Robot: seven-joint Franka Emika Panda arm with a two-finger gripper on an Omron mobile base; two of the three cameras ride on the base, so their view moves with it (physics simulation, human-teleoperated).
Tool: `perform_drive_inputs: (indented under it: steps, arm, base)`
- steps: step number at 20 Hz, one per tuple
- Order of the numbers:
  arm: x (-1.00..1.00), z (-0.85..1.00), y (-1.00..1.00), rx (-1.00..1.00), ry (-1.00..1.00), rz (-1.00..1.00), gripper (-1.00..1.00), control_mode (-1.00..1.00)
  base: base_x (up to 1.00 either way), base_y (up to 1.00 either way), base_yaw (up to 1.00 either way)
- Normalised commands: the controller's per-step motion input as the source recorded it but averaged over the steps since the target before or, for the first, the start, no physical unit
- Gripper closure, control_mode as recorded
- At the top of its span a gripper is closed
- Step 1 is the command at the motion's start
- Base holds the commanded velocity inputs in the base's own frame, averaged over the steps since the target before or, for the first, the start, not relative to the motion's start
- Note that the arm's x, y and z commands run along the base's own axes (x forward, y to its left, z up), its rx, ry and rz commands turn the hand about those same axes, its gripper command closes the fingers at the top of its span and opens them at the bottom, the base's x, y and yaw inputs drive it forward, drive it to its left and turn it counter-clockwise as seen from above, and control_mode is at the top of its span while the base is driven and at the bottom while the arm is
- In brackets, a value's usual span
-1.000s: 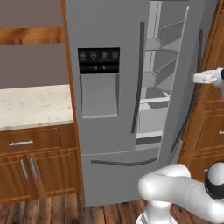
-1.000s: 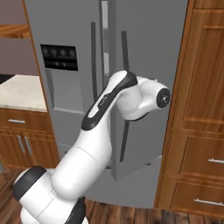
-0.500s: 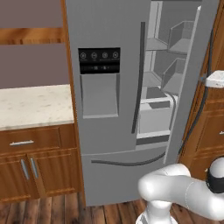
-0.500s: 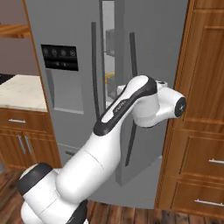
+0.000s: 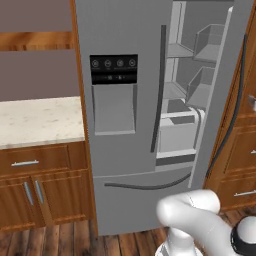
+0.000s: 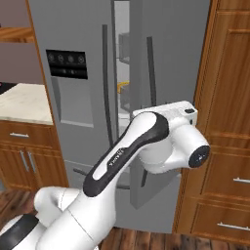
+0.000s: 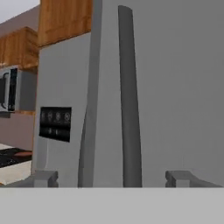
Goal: Retrieve the fish from the fridge and place it on the saucepan with marinade on the stove.
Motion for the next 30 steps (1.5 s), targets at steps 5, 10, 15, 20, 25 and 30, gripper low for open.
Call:
perform_drive_inputs:
  steps: [5,10,15,20,25,30]
  arm:
    - [-0.73,0.07,0.39,-0.09,0.00,-0.43,-1.00,-1.00]
    - [-0.25,0.34,0.92,-0.18,0.00,-0.26,-1.00,-1.00]
    - [0.00,0.14,1.00,-0.29,0.01,-0.01,-1.00,-1.00]
    - [0.00,-0.02,0.89,-0.30,-0.02,0.00,-1.00,-1.00]
    - [0.00,0.00,0.64,-0.24,0.00,0.00,-1.00,-1.00]
    - [0.20,-0.04,0.49,-0.30,0.10,0.00,-1.00,-1.00]
  base:
    - [0.00,0.00,0.00]
    - [0.00,0.00,0.00]
    - [0.00,0.00,0.00]
    - [0.00,0.00,0.00]
    - [0.00,0.00,0.00]
    - [0.00,0.00,0.00]
